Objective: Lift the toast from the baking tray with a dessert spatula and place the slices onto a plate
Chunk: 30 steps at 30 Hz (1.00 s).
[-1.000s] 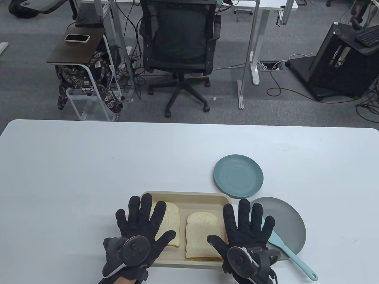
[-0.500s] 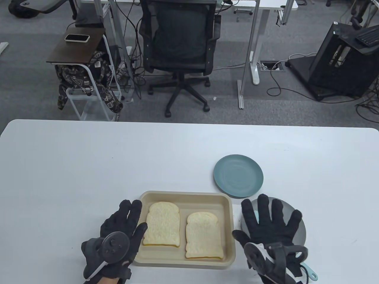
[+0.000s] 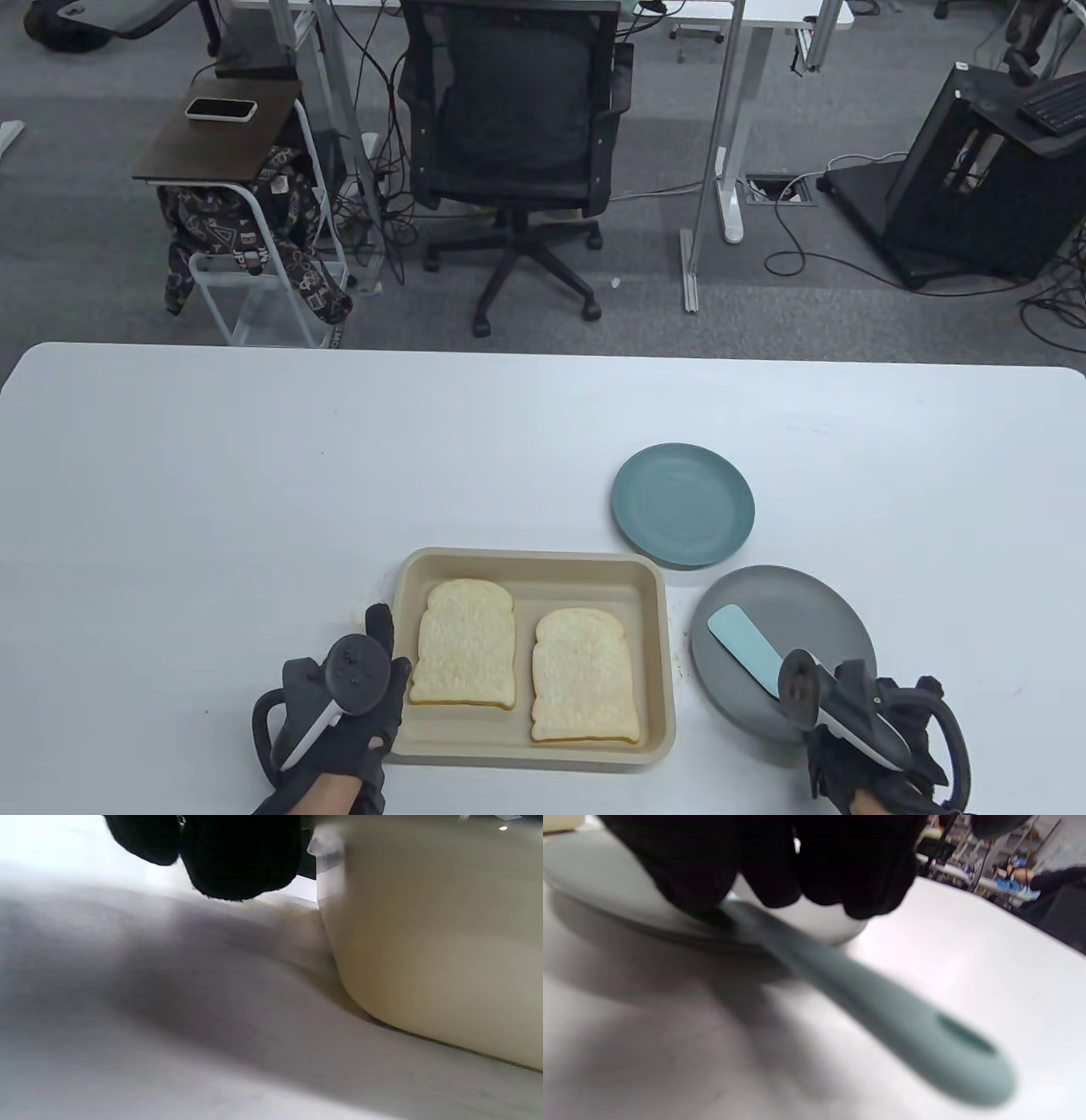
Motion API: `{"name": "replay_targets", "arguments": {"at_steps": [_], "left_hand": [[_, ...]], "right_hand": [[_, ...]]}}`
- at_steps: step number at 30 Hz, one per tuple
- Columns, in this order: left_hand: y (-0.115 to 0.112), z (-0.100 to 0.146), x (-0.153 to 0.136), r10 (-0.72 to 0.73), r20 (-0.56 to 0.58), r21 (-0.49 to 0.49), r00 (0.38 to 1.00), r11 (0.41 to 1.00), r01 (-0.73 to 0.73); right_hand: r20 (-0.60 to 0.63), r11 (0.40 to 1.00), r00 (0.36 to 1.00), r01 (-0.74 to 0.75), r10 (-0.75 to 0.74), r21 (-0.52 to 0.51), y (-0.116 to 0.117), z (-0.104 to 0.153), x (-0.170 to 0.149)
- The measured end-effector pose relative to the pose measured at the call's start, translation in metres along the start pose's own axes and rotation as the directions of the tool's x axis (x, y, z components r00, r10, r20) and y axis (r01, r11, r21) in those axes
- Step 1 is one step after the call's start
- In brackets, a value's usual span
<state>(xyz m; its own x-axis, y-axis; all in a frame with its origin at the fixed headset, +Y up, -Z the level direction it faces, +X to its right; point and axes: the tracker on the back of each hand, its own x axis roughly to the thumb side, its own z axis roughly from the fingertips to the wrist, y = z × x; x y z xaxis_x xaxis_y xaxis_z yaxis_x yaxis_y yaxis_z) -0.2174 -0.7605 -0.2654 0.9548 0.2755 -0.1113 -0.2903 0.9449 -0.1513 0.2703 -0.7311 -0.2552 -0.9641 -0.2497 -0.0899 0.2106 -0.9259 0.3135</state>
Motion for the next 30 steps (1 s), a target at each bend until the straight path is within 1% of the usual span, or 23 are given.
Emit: {"name": "replay_targets", "arguments": {"at_steps": [2, 3, 4, 6, 7, 9, 10, 11, 13, 14, 15, 16, 17, 18, 19, 20, 21, 23, 24, 28, 30], "left_hand": [[-0.003, -0.002, 0.000, 0.010, -0.004, 0.012, 1.000, 1.000, -0.010], [-0.003, -0.002, 0.000, 0.007, -0.006, 0.014, 1.000, 1.000, -0.007], [-0.004, -0.003, 0.000, 0.008, -0.002, 0.014, 1.000, 1.000, -0.008], [-0.004, -0.003, 0.001, 0.010, -0.006, 0.020, 1.000, 1.000, -0.010], [-0.006, -0.004, 0.001, 0.008, -0.011, 0.025, 1.000, 1.000, -0.008], [-0.008, -0.004, 0.001, 0.014, -0.010, 0.028, 1.000, 1.000, -0.014], [-0.008, -0.004, 0.001, 0.019, -0.011, 0.030, 1.000, 0.999, -0.019], [-0.008, -0.004, 0.001, 0.022, -0.011, 0.032, 1.000, 0.999, -0.021], [-0.008, -0.005, 0.000, 0.032, -0.011, 0.032, 0.999, 0.999, -0.032], [-0.009, -0.005, -0.001, 0.036, -0.010, 0.032, 0.999, 0.999, -0.036], [-0.009, -0.005, -0.001, 0.038, -0.009, 0.030, 0.999, 0.999, -0.037], [-0.008, -0.005, 0.000, 0.037, -0.007, 0.028, 0.999, 0.999, -0.036], [-0.008, -0.005, 0.000, 0.033, -0.006, 0.030, 0.999, 0.999, -0.033], [-0.008, -0.005, 0.000, 0.033, -0.006, 0.030, 0.999, 0.999, -0.033], [-0.008, -0.005, 0.000, 0.036, -0.005, 0.029, 0.999, 0.999, -0.035], [-0.008, -0.005, -0.001, 0.038, -0.006, 0.029, 0.999, 0.999, -0.038], [-0.008, -0.005, -0.001, 0.042, -0.005, 0.029, 0.999, 0.999, -0.041], [-0.008, -0.005, -0.001, 0.044, -0.004, 0.027, 0.999, 0.999, -0.044], [-0.008, -0.005, -0.001, 0.045, -0.004, 0.026, 0.999, 0.999, -0.044], [-0.009, -0.005, -0.001, 0.046, -0.005, 0.027, 0.999, 0.999, -0.046], [-0.009, -0.005, -0.001, 0.047, -0.005, 0.025, 0.999, 0.999, -0.047]], "right_hand": [[-0.007, 0.999, 1.000, -0.009, 0.009, -0.032, 0.006, -0.001, 0.000], [-0.010, 0.998, 1.000, 0.008, -0.009, -0.056, 0.008, 0.000, 0.000], [-0.026, 0.995, 0.999, 0.028, -0.031, -0.100, 0.010, 0.000, 0.000], [-0.034, 0.994, 0.997, 0.064, -0.067, -0.091, 0.012, 0.001, 0.002], [-0.037, 0.993, 0.997, 0.060, -0.064, -0.100, 0.014, 0.002, 0.004], [-0.069, 0.987, 0.997, -0.028, 0.017, -0.158, 0.010, 0.004, 0.007], [-0.097, 0.973, 0.991, -0.106, 0.087, -0.203, 0.003, 0.006, 0.008], [-0.103, 0.967, 0.989, -0.129, 0.108, -0.218, -0.003, 0.007, 0.007], [-0.101, 0.962, 0.991, -0.114, 0.091, -0.248, -0.024, 0.013, 0.009], [-0.096, 0.945, 0.988, -0.146, 0.123, -0.292, -0.041, 0.019, 0.014], [-0.083, 0.934, 0.987, -0.156, 0.136, -0.322, -0.053, 0.023, 0.017], [-0.037, 0.927, 0.991, -0.134, 0.129, -0.351, -0.072, 0.030, 0.026], [0.068, 0.934, 0.991, -0.087, 0.118, -0.346, -0.092, 0.039, 0.039], [0.144, 0.935, 0.982, -0.063, 0.120, -0.348, -0.104, 0.043, 0.050], [0.225, 0.925, 0.967, -0.025, 0.118, -0.379, -0.119, 0.052, 0.068], [0.268, 0.923, 0.953, -0.031, 0.143, -0.383, -0.125, 0.055, 0.078], [0.357, 0.934, 0.919, -0.032, 0.168, -0.356, -0.136, 0.060, 0.096], [0.421, 0.946, 0.891, -0.028, 0.170, -0.322, -0.144, 0.063, 0.123], [0.444, 0.945, 0.871, -0.067, 0.212, -0.320, -0.148, 0.062, 0.139], [0.477, 0.937, 0.832, -0.134, 0.284, -0.323, -0.152, 0.056, 0.176], [0.486, 0.945, 0.826, -0.159, 0.286, -0.286, -0.151, 0.051, 0.188]]}}
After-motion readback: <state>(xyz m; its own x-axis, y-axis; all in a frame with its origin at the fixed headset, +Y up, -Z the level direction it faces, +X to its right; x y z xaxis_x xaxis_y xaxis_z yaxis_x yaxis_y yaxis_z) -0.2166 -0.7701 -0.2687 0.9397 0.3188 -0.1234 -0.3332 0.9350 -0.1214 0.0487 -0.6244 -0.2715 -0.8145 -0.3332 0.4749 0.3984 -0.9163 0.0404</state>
